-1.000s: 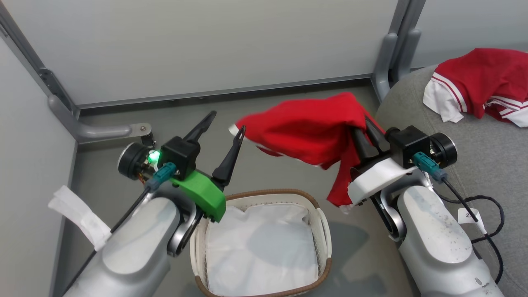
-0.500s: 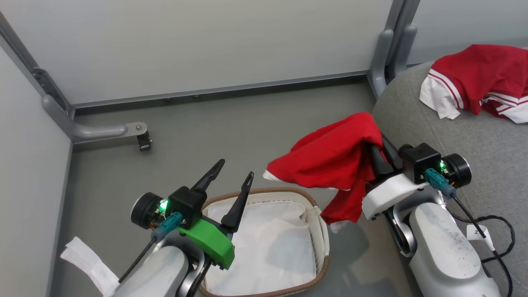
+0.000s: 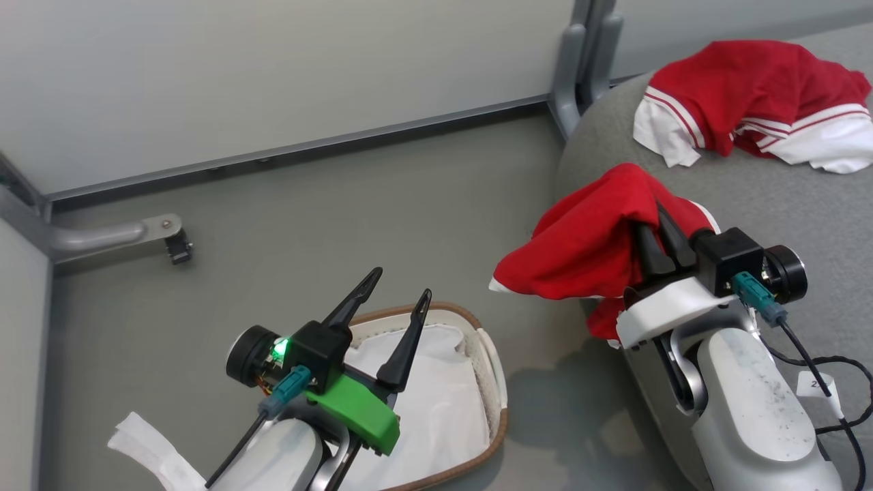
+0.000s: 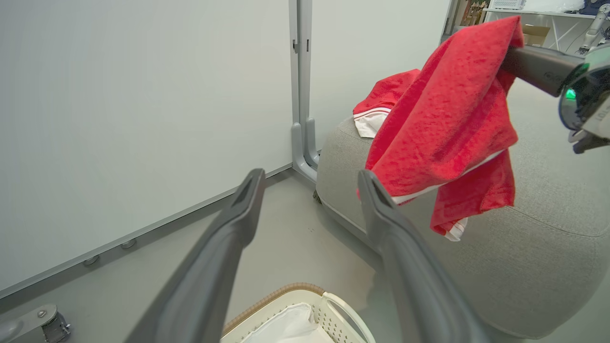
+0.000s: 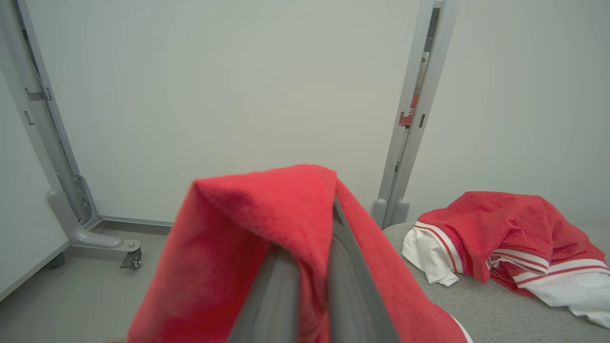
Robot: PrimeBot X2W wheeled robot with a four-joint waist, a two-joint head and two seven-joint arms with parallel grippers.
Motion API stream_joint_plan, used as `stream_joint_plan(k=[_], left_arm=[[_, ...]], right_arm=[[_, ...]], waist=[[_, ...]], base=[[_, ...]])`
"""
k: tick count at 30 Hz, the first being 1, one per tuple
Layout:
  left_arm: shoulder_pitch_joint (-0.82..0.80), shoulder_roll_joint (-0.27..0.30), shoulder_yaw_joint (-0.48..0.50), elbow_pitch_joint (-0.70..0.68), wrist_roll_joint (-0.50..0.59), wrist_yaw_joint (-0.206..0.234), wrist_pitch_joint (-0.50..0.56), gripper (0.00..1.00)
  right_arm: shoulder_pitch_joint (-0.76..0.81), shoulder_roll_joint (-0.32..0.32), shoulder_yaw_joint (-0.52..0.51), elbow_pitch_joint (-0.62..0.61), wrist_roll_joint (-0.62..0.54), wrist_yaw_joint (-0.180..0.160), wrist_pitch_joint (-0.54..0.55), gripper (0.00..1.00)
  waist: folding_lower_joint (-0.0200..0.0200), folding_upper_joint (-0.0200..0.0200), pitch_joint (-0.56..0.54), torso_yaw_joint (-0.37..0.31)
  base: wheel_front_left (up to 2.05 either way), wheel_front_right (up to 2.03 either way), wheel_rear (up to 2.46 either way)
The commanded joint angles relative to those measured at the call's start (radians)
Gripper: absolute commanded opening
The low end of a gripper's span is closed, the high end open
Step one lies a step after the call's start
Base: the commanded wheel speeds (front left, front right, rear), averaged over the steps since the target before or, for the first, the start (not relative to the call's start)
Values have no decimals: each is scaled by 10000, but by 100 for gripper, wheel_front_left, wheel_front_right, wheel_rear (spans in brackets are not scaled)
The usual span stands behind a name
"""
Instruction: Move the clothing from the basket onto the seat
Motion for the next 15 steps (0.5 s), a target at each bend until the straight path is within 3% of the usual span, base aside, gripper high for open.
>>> stream_joint_plan(k=[1, 9, 15], left_arm=[[90, -36, 92, -44, 83, -39, -6, 100], [-255, -113, 269, 92, 442, -256, -6, 100], [-431, -157, 309, 228, 622, -366, -7, 100]], right_arm=[[143, -36, -72, -107, -61, -10, -49, 0], [272, -25, -232, -425, 173, -10, -49, 0], [381, -29, -252, -479, 421, -10, -49, 0]], waist=[[0, 0, 433, -877], [0, 0, 1132, -2237], [0, 0, 1467, -2686]], base=[[0, 0, 0], [0, 0, 0], [0, 0, 0]])
